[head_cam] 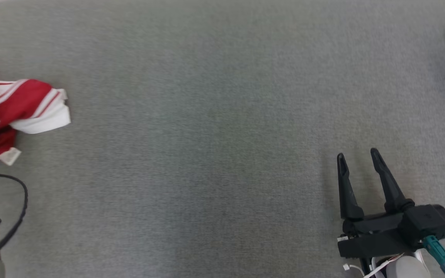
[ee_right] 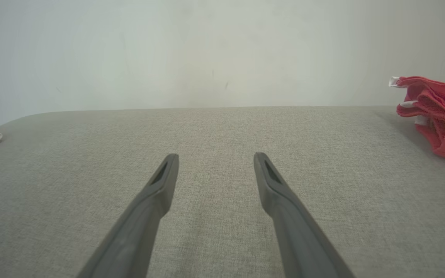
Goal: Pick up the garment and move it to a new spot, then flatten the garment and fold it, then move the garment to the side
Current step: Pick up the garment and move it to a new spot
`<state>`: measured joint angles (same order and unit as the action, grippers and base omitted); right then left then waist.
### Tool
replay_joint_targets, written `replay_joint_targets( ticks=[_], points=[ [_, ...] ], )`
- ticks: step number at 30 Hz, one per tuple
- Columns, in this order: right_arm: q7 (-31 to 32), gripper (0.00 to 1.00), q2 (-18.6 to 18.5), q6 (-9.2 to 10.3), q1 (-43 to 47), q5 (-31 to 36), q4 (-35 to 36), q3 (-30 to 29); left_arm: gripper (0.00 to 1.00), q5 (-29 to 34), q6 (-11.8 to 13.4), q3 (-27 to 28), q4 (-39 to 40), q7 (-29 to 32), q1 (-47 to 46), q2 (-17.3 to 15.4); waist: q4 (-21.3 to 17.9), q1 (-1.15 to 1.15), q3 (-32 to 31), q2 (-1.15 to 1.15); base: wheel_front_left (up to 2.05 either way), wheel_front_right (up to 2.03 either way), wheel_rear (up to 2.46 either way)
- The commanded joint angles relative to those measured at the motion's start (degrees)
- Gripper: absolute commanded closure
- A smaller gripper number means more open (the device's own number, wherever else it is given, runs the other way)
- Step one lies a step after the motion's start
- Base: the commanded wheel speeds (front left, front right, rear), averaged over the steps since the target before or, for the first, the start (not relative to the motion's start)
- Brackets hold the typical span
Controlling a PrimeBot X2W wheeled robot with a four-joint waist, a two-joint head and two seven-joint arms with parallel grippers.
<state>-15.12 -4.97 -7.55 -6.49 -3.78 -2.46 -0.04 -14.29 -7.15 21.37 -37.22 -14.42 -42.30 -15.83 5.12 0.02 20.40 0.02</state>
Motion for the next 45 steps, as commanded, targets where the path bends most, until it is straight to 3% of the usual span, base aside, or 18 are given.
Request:
replay_joint_targets(
  ticks=[1, 11, 21, 24, 25, 26, 30, 45],
  points=[
    [0.0, 0.00, -0.3, 0.15, -0.7, 0.5, 1.4, 0.1, 0.00, -1.4, -0.4, -0.3, -4.3, 1.7, -2.3, -1.5, -3.3, -0.02, 3.8, -0.02, 0.00, 0.00, 0.00],
    [0.0, 0.00, -0.9, 0.15, -1.3, 1.0, 4.8, 0.5, 0.00, -2.2, 0.2, -1.7, -21.1, 12.6, -8.0, -6.9, -4.8, -0.02, 5.0, -0.02, 0.00, 0.00, 0.00],
    [0.0, 0.00, -1.5, 0.15, -0.3, 1.4, 6.3, 0.1, 0.00, -4.9, 4.9, -0.8, -32.9, 29.4, -13.4, -8.5, -5.2, -0.02, 4.7, -0.02, 0.00, 0.00, 0.00],
    [0.0, 0.00, -1.6, 0.15, 0.1, 1.5, 6.3, 0.0, 0.00, -4.1, 6.2, -1.6, -33.8, 31.3, -14.3, -8.2, -5.1, -0.02, 4.5, -0.02, 0.00, 0.00, 0.00],
    [0.0, 0.00, -1.6, 0.15, 0.1, 1.6, 6.2, 0.1, 0.16, -4.1, 6.5, -1.7, -33.8, 31.2, -14.5, -8.2, -5.0, -0.02, 4.4, -0.02, 0.00, 0.00, 0.00],
    [0.0, 0.00, -1.6, 0.15, 0.1, 1.6, 6.2, 0.1, 1.00, -4.1, 6.6, -1.8, -33.9, 31.2, -14.6, -8.1, -5.0, -0.02, 4.3, -0.02, 0.00, 0.00, 0.00],
    [0.0, 0.00, -1.4, 0.15, 0.1, 1.6, 5.8, 0.4, 1.00, -3.9, 6.7, -2.5, -33.8, 30.4, -14.4, -8.1, -4.9, -0.02, 3.6, -0.02, 0.00, 0.00, 0.00],
    [0.0, 0.00, 0.7, 0.15, 0.4, -0.2, 3.3, 1.2, 1.00, -3.7, 1.1, -5.2, -24.6, 13.5, -19.9, -9.6, -4.6, -0.02, -3.5, -0.02, 0.00, 0.00, 0.00]
  ],
)
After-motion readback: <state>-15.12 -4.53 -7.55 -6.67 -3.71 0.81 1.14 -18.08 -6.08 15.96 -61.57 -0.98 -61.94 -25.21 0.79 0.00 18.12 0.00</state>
